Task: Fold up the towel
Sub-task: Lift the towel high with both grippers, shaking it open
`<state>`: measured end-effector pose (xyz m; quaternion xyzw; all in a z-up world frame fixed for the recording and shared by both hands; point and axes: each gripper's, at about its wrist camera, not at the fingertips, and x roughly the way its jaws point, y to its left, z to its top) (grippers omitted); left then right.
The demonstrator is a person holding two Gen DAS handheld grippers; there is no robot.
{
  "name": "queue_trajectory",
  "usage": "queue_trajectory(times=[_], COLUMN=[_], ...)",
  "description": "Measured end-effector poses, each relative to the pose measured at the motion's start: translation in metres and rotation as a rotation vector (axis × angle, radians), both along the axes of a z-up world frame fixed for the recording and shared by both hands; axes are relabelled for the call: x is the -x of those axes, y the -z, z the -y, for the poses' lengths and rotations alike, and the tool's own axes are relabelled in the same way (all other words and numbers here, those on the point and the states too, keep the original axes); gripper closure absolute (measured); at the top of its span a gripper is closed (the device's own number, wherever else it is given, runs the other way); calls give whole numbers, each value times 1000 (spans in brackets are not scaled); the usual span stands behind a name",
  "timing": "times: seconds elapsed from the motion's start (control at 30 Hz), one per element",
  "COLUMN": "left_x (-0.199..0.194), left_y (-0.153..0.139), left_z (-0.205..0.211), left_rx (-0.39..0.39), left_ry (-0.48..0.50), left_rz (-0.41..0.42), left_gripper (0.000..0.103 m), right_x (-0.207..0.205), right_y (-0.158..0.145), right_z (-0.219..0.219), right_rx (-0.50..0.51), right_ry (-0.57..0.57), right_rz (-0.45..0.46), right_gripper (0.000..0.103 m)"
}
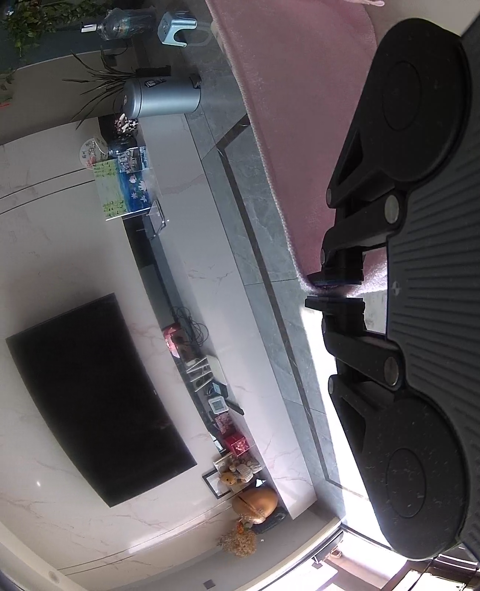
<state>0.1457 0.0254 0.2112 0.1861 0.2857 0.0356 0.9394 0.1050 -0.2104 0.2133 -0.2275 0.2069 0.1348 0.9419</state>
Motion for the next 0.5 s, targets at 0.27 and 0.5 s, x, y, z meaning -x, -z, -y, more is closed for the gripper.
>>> queue_trajectory(times=[0.27,0.5], left_x=[-41,-69], left_y=[-10,-34], left_z=[19,23], left_rx=[-24,-28], left_ry=[-6,-27], left_rz=[21,88], left_gripper=[99,99], right_x=[-55,-100], right_y=[-22,-43], right_z=[-2,-13], right_rx=[23,47], right_ry=[13,26], right_rz=[27,92], right_gripper=[101,101])
